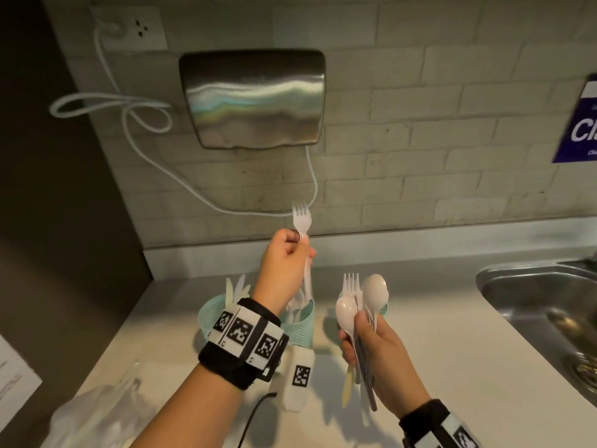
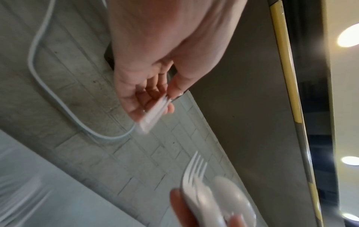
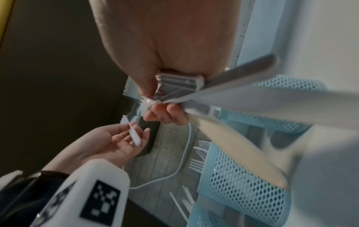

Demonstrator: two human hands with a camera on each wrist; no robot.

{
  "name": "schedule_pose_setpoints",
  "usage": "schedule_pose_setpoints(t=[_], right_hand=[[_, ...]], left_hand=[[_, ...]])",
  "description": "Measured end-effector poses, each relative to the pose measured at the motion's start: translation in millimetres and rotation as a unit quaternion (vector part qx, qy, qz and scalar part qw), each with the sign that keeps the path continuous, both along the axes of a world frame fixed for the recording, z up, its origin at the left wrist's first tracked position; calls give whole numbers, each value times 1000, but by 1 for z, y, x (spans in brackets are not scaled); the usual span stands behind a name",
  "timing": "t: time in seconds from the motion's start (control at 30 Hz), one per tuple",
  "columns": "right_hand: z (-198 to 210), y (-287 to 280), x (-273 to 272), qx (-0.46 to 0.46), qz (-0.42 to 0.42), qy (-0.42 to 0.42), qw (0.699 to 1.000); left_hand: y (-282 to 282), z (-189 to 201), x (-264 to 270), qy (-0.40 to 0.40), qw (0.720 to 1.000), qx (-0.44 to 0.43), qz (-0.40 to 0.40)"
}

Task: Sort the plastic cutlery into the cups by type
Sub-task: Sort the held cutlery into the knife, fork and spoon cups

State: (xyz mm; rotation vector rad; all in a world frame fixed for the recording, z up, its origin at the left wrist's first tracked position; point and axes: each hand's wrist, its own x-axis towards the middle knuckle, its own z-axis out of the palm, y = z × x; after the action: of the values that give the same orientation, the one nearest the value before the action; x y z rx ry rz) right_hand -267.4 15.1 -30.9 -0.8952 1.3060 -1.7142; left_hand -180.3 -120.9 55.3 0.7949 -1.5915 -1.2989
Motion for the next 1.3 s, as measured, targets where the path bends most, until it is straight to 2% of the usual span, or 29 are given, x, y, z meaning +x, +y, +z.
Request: schedule_pose_setpoints(t=[0.23,0.3,0.4,0.47,0.53,0.63,0.73,0.8,1.03,1.13,1.3], right_hand=[[4,-8,10,-28,45,-52,997],[5,-10,11,-28,55,-58,996],[4,-10,12,-21,59,-57,996],[2,-9,13,-4,63,-35,997],[1,-8,15,12,67,-22,997],[0,-8,18,7,62,-16,998],[2,-12,20,-5,58,-2,998],[2,-13,19,-6,54,-2,999],[-7,-6,9,15,0,-1,1000],[-3,-6,7,-12,-20,-51,998],[7,-5,5,-55,-27,-103,993]], left_hand=[[23,-20,13,-105,987,21,-118],[24,-22,14,-101,989,15,-111],[22,-20,12,-85,995,-5,-57],[18,-16,11,-55,998,-11,-9],[11,-10,12,2,1000,20,12],[8,-7,12,42,996,72,-36],[17,-16,8,-8,992,73,-104],[19,-21,7,-23,991,59,-121],[-23,-11,16,52,998,25,35],[-22,-25,9,-8,999,20,37],[-23,-64,-1,-111,993,44,-10]])
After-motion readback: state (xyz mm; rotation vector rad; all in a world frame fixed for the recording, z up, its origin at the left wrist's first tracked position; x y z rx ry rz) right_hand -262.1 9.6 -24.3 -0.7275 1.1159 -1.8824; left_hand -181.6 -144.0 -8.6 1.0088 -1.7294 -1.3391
